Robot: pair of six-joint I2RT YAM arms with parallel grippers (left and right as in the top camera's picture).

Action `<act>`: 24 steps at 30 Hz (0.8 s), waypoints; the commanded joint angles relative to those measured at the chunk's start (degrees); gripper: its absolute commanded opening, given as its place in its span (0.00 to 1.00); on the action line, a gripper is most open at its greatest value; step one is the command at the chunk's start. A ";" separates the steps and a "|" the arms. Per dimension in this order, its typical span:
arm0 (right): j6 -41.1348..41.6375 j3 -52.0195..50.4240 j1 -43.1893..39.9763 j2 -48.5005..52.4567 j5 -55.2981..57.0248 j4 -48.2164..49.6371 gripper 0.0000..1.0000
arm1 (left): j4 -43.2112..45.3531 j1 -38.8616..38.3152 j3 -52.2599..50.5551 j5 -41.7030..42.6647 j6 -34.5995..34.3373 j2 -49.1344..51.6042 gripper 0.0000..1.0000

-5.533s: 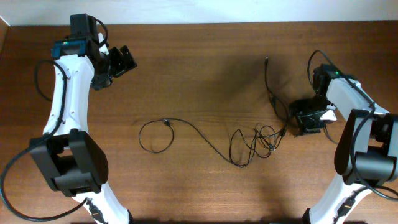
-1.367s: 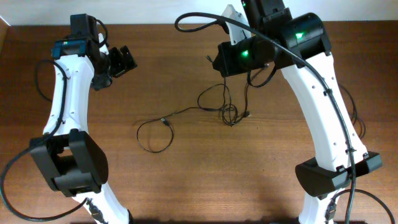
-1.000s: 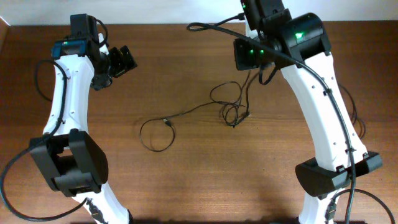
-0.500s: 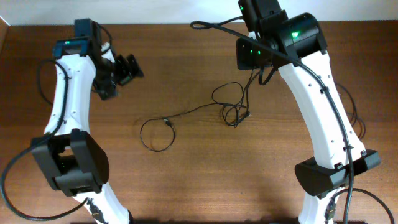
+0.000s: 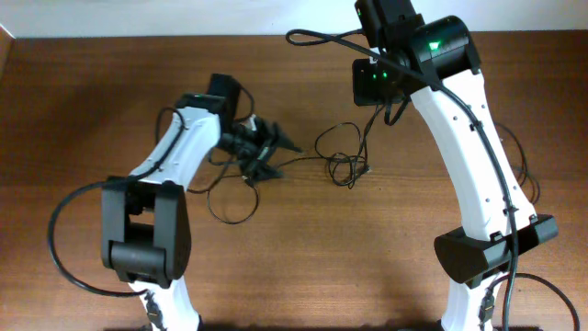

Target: Untangle cables

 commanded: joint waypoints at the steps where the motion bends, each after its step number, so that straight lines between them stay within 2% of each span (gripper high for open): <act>1: 0.66 -0.31 -0.11 0.37 -0.57 0.11 0.04 | 5.84 -4.28 -0.37 1.38 -15.41 0.74 0.74; 4: 0.68 -0.31 -0.11 0.37 -0.57 0.11 0.04 | 8.35 -6.60 -0.37 -2.12 -23.30 0.74 0.69; 6: 0.66 -0.31 -0.11 0.37 -0.57 0.07 0.04 | 8.94 -7.23 -0.39 -4.15 -26.01 0.74 0.65; 9: 0.66 -0.31 -0.11 0.37 -0.57 0.07 0.04 | 9.25 -7.23 -0.37 -5.07 -28.59 0.79 0.56; 12: 0.66 -0.31 -0.11 0.37 -0.57 0.07 0.04 | 10.21 -7.23 -0.37 -5.29 -28.74 0.79 0.53; 16: 0.68 -0.31 -0.11 0.37 -0.59 0.07 0.04 | 10.19 -7.23 -0.39 -5.31 -28.74 0.83 0.32; 20: 0.66 -0.31 -0.11 0.37 -0.59 0.07 0.04 | 10.16 -7.23 -0.37 -5.31 -28.72 0.83 0.00; 24: 0.66 -0.31 -0.11 0.37 -2.10 0.09 0.04 | 9.49 -7.23 -0.39 -10.10 -27.56 0.83 0.00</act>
